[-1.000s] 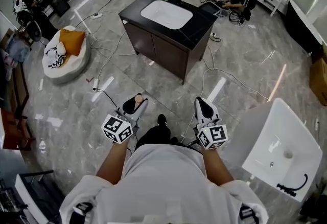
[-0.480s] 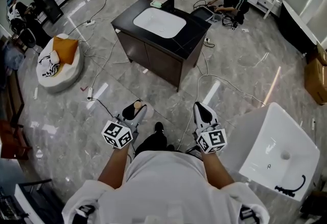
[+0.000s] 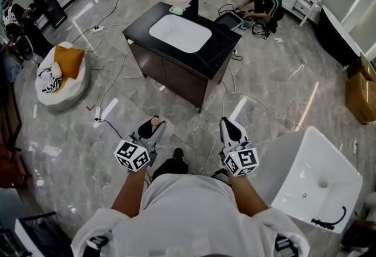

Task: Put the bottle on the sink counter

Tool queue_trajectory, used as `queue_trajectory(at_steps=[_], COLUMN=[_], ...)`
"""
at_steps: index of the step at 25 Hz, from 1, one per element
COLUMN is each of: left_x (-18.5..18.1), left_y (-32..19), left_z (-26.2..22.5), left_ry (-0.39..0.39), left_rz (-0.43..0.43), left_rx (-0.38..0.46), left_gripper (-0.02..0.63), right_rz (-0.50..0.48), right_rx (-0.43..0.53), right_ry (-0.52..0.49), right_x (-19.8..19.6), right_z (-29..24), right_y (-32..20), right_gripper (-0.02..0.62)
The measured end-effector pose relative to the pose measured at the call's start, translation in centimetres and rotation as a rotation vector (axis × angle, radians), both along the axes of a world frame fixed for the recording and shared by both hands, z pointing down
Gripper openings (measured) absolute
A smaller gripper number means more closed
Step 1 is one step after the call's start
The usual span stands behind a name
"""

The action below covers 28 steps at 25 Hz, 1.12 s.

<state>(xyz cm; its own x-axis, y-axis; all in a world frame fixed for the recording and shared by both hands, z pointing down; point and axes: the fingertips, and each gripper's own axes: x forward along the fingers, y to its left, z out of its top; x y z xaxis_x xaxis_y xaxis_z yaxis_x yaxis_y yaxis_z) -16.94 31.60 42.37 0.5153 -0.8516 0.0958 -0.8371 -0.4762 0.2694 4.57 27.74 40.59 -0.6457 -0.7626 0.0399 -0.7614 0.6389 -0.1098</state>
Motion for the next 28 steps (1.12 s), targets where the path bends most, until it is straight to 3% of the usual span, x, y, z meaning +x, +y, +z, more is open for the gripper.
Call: queue_trajectory(at_steps=[18, 28], left_x=[-6.8, -9.2], left_y=[-13.6, -17.9], left_z=[-1.7, 0.6], left_ry=[0.054, 0.059], left_rz=[0.086, 0.059], left_rx=[0.047, -0.02], left_gripper=[0.147, 0.147], right_rz=[0.05, 0.082], right_rx=[0.031, 0.003], right_ry=[-0.001, 0.011], right_x=[-7.0, -7.4], right_z=[-1.5, -0.3], right_y=[-11.9, -16.2], right_gripper=[0.015, 0.015])
